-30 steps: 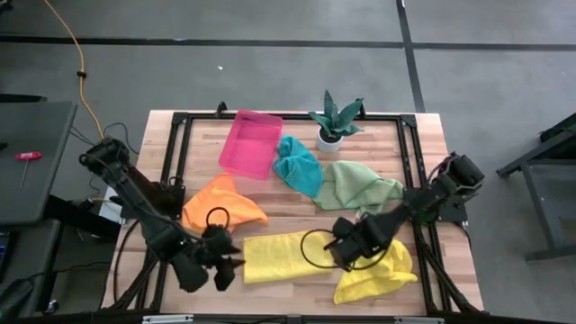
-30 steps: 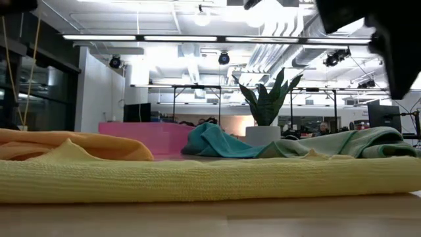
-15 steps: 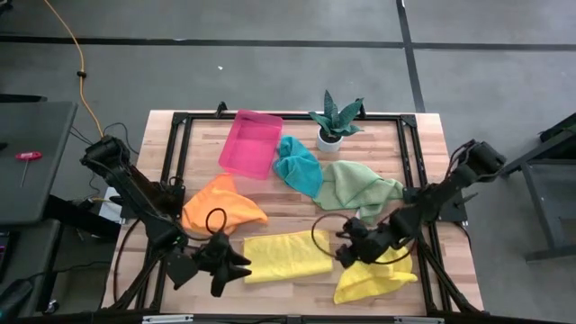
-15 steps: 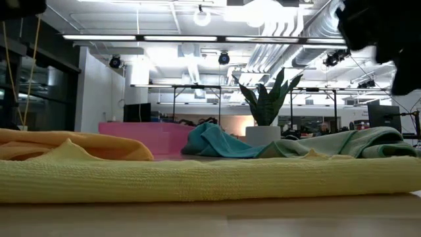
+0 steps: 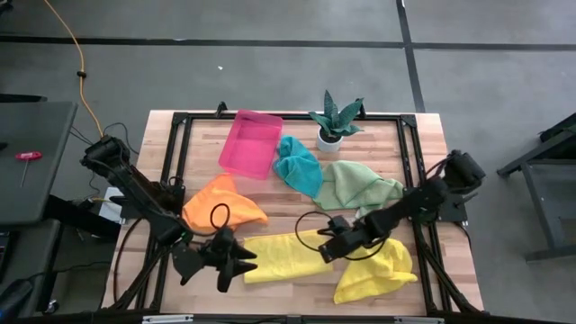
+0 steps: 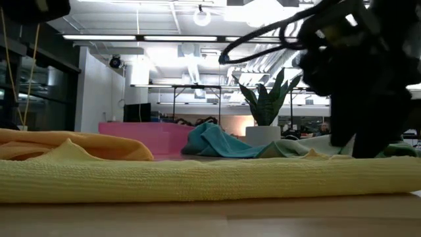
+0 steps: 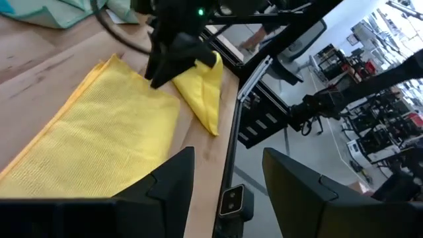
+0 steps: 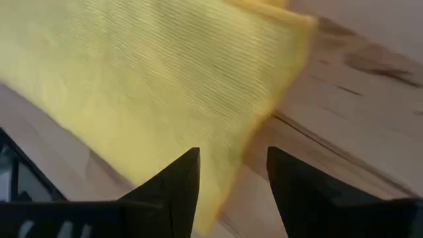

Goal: Fold microfiber towels
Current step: Fold the left yellow microfiber cloth

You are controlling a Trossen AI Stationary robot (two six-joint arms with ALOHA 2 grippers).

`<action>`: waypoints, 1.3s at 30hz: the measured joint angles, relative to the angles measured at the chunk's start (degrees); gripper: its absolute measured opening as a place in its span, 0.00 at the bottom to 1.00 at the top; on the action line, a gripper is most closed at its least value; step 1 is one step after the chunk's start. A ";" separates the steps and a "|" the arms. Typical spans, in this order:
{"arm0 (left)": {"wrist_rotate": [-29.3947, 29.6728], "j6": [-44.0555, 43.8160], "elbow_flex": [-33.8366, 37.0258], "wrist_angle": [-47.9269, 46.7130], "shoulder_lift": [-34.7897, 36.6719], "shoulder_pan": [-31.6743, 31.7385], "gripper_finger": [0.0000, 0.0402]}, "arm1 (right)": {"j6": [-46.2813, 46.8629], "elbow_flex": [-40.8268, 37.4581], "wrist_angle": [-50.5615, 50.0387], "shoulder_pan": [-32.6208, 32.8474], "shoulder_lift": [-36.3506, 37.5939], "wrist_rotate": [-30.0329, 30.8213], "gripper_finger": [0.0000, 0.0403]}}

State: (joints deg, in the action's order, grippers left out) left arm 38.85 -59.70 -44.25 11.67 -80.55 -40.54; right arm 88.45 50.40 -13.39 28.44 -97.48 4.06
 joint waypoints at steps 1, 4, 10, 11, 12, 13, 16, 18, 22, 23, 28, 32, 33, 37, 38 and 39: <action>-0.45 0.02 0.00 0.50 0.00 0.15 0.42 | 0.00 0.49 -0.55 -0.06 -0.69 -0.10 0.42; -1.81 0.47 -0.02 0.58 0.02 0.57 0.42 | 0.06 2.23 -0.39 -0.06 -2.82 -0.53 0.42; -5.30 6.87 -0.02 0.28 0.02 2.47 0.42 | 1.09 7.00 -1.26 -0.15 -7.23 -1.57 0.42; -6.24 8.12 -0.02 0.15 0.02 2.85 0.42 | 1.53 7.69 -1.93 -0.31 -7.80 -1.63 0.42; -6.97 9.21 0.00 0.19 0.02 3.25 0.42 | 1.73 8.63 -2.97 -0.40 -8.49 -1.68 0.42; -7.86 10.10 -0.02 0.21 0.02 3.56 0.42 | 2.24 9.60 -4.05 -0.66 -9.27 -1.70 0.42; -11.38 12.59 -0.02 0.31 0.04 4.47 0.42 | 3.05 11.96 -7.56 -0.98 -10.22 -1.06 0.40; -14.71 14.23 0.05 -0.57 0.98 5.07 0.42 | 3.05 12.94 -9.54 -1.20 -10.44 -0.29 0.36; -18.89 18.26 -0.02 -3.08 4.12 5.81 0.42 | 1.57 14.36 -13.68 -2.18 -10.74 2.08 0.20; -18.88 19.38 -0.02 -4.13 5.32 5.82 0.42 | 1.44 14.42 -14.68 -2.35 -10.72 2.56 0.14; -15.43 21.78 -0.02 -13.46 12.82 5.82 0.42 | 0.62 14.33 -20.34 -2.95 -7.68 3.21 0.04; -9.97 20.82 -0.02 -19.04 17.56 5.19 0.42 | -0.01 14.33 -30.03 -3.01 -3.21 4.72 0.01; -8.15 20.68 -0.02 -19.98 18.32 4.85 0.42 | 0.06 14.33 -32.38 -3.03 -2.02 4.95 0.01; -0.59 21.69 -0.02 -20.92 19.42 3.55 0.42 | 0.85 14.35 -42.81 -1.80 2.51 5.92 0.00; 1.00 21.83 -0.02 -20.96 19.39 3.25 0.42 | 1.66 14.35 -45.77 -1.41 3.56 6.50 0.00; 2.43 21.82 -0.02 -20.96 19.34 3.03 0.42 | 2.47 14.34 -48.79 -1.06 4.57 6.75 0.00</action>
State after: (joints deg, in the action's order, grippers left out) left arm 41.28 -37.88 -44.27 -9.29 -61.21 -37.51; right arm 90.92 64.74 -62.19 27.39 -92.91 10.81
